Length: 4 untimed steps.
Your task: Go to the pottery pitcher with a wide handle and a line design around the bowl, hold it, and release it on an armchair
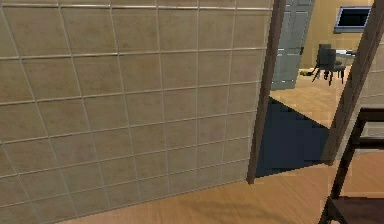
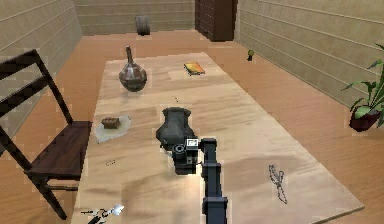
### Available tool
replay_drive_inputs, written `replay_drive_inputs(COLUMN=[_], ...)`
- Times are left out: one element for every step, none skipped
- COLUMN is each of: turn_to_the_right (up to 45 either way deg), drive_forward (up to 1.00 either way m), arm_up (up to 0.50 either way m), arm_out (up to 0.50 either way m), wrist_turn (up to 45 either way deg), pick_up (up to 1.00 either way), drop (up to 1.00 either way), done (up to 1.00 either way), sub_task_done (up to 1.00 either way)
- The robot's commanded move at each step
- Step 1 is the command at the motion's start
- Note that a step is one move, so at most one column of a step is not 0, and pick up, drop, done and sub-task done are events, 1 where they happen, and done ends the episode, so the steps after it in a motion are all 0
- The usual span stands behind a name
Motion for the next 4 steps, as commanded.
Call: replay_drive_inputs(turn_to_the_right=[0.0,0.0,0.0,0.0], drive_forward=[0.00,0.00,0.00,0.00], arm_up=[0.00,0.10,0.16,0.00], arm_out=[0.00,0.00,0.00,0.00], wrist_turn=[0.0,0.0,0.0,-45.0], pick_up=[1.00,0.00,0.00,0.00], drop=[0.00,0.00,0.00,0.00], done=[0.00,0.00,0.00,0.00], sub_task_done=[0.00,0.00,0.00,0.00])
